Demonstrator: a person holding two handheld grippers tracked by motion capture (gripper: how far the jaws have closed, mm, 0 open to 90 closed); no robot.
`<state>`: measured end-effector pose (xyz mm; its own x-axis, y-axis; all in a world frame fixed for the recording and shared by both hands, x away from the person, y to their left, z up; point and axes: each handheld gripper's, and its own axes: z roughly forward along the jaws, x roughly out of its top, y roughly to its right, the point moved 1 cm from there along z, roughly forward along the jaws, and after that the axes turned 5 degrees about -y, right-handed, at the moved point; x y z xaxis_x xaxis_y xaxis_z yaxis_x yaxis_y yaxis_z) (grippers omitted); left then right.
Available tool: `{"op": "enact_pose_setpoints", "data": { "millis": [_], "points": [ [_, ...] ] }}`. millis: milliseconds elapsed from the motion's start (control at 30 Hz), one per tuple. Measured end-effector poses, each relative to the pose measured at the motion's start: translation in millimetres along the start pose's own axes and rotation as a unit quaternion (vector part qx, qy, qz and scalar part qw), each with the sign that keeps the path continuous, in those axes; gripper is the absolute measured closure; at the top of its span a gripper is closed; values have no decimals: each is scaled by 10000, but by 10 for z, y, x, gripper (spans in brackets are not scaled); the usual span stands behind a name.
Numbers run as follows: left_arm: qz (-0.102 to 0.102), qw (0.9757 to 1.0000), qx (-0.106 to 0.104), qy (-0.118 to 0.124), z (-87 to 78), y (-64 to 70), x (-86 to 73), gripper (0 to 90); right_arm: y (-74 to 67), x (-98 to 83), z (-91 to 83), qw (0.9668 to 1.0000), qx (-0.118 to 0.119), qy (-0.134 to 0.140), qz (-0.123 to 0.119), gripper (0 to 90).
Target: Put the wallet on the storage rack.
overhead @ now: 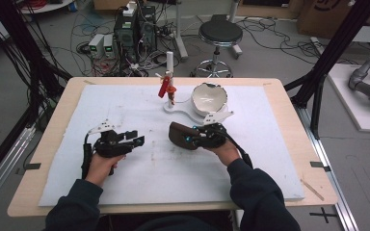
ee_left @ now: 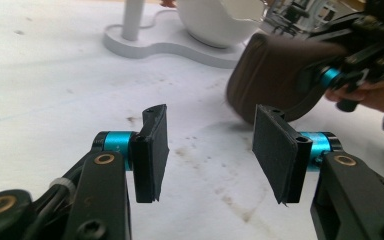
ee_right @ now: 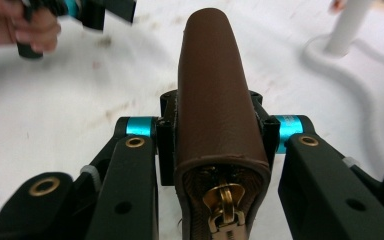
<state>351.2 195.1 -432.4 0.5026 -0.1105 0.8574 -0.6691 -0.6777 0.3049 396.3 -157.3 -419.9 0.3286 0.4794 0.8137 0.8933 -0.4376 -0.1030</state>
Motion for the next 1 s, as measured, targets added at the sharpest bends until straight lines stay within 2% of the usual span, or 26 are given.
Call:
{"op": "enact_pose_setpoints", "data": {
  "millis": [67, 200, 233, 300, 367, 500, 667, 767, 833, 900, 1000],
  "points": [
    [194, 9996, 210, 52, -78, -42, 21, 482, 19, 17, -73, 9998, -73, 174, 66, 654],
    [376, 9981, 448, 172, -199, -129, 38, 407, 86, 86, -235, 9987, -330, 375, 43, 654],
    [367, 9979, 497, 185, -225, -158, 41, 359, 106, 114, -280, 9983, -387, 424, 31, 654],
    [213, 9977, 595, 240, -272, -226, 41, 267, 155, 175, -368, 9973, -501, 542, -24, 654],
    [133, 9969, 736, 245, -314, -289, 34, 213, 212, 252, -444, 9961, -639, 596, -106, 653],
    [106, 9960, 827, 323, -390, -362, 28, 200, 363, 428, -582, 9946, -786, 643, -209, 653],
    [82, 9953, 904, 348, -418, -399, 9, 200, 539, 624, -732, 9909, -1056, 730, -404, 652],
    [91, 9954, 900, 325, -410, -399, 7, 205, 664, 698, -788, 9883, -1267, 682, -511, 652],
    [102, 9956, 877, 316, -399, -393, 4, 208, 777, 723, -795, 9874, -1344, 683, -476, 652],
    [120, 9959, 848, 305, -388, -384, 1, 211, 858, 735, -776, 9867, -1446, 546, -495, 652],
    [126, 9968, 728, 296, -377, -372, -1, 215, 998, 713, -710, 9832, -1656, 474, -600, 651]
  ]
}}
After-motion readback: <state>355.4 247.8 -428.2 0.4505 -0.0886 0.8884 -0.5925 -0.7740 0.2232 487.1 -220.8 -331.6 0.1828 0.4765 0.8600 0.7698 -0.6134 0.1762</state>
